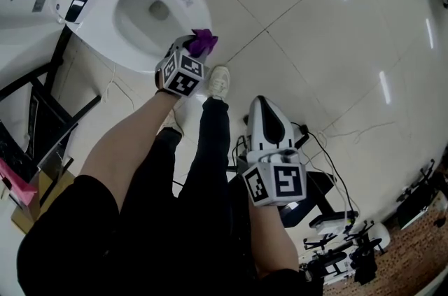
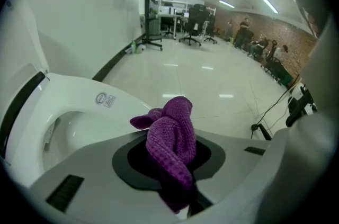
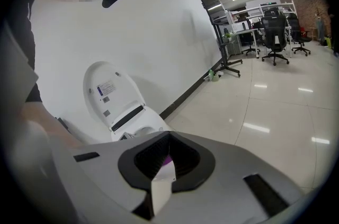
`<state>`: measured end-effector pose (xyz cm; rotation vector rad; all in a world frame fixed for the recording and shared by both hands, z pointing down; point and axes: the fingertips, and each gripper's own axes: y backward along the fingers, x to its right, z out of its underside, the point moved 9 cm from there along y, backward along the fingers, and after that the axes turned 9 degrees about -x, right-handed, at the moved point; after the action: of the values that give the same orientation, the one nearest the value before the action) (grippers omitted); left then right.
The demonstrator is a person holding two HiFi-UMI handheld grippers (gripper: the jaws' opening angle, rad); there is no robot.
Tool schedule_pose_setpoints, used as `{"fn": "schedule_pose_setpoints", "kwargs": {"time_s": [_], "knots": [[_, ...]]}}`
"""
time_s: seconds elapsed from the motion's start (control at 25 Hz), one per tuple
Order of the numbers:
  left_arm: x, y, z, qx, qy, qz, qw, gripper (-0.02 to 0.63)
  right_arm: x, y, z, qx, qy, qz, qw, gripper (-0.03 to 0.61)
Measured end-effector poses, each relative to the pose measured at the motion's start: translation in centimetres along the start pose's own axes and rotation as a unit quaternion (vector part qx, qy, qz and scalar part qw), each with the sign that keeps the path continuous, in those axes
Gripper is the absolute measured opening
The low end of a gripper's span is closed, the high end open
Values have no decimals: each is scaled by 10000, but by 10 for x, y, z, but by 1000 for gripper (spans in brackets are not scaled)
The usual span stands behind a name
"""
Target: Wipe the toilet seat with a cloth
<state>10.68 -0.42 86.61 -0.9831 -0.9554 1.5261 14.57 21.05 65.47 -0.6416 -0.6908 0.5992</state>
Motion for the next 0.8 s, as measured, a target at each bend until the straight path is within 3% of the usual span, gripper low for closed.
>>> {"fn": "schedule_pose_setpoints", "kwargs": {"time_s": [0.28,0.56,0.8], "knots": [[-20,31,-26,427,499,-108,9978,100,11,20,-14,199,-40,37,9998,17],[-17,161,-24,662,596,-310,9955,100,8,62,-63,489,141,-80,9987,17],[14,287,-21,963,512,-350,9934,100,-19,102,-121,594,704,-468,9946,17]]}}
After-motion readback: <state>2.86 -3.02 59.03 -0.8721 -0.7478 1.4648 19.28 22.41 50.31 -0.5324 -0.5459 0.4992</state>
